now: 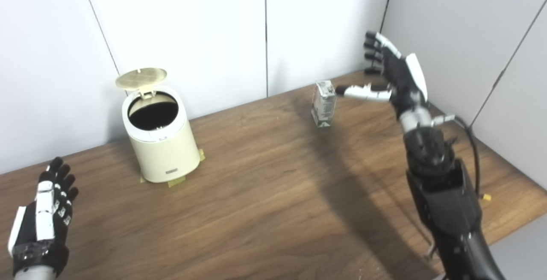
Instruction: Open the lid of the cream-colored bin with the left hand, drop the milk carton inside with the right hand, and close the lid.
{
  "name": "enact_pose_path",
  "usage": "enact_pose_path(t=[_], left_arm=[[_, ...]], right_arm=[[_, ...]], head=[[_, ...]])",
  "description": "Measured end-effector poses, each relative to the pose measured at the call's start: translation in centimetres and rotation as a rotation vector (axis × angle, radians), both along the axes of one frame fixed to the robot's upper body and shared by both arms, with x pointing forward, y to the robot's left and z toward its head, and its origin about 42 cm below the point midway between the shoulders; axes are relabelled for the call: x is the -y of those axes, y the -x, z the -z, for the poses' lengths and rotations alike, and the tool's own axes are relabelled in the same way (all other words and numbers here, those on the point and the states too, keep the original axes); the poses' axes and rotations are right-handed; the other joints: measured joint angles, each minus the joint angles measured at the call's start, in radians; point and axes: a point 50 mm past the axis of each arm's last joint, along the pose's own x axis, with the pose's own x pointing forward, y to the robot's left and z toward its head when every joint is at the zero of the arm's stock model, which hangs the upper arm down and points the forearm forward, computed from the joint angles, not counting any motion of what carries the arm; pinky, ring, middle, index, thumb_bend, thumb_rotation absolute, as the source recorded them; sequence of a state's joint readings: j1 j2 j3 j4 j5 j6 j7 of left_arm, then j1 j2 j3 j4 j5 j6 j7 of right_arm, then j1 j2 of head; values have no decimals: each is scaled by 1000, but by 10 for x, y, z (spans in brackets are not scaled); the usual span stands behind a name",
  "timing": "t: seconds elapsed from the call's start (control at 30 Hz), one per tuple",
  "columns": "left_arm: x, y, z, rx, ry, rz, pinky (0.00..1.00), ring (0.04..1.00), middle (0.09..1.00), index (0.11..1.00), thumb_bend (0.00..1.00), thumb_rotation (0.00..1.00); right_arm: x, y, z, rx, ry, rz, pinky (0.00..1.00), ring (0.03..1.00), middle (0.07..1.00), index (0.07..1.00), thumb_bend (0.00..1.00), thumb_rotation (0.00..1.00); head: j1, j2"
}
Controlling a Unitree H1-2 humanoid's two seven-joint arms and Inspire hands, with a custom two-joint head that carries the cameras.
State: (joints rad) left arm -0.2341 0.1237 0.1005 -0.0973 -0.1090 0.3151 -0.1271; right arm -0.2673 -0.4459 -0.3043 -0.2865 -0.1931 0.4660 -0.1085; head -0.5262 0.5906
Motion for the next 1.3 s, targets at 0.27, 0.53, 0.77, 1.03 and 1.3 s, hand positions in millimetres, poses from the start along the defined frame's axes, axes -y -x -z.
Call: enact_pose_path(t=[0.27, 0.53, 0.77, 1.03, 1.3], left_arm=[[1, 1, -5, -5, -16, 10, 1000, 1000, 994, 1000, 377, 1000], [8, 4, -18, -3, -49, 25, 1000, 1000, 991, 1000, 352, 1000], [7, 6, -22, 6, -48, 2, 1000, 1000, 982, 1000, 328, 1000], [12, 7, -21, 3, -2, -10, 1000, 1000, 989, 1000, 298, 1000], [13, 10, -28, 1, 49, -8, 1000, 1000, 986, 1000, 255, 1000]], right_arm=[[20, -47, -10, -280, 278, -76, 868, 915, 922, 913, 947, 83], [12, -85, -21, -474, 482, -139, 664, 818, 872, 873, 1000, 65], [0, -108, -9, -647, 662, -193, 690, 860, 884, 849, 1000, 31], [-4, -125, -1, -732, 763, -199, 716, 885, 893, 851, 1000, 11], [-5, -133, 13, -791, 842, -217, 705, 880, 901, 856, 981, 29]], head=[[9, 6], [18, 9], [15, 11], [25, 17], [29, 17]])
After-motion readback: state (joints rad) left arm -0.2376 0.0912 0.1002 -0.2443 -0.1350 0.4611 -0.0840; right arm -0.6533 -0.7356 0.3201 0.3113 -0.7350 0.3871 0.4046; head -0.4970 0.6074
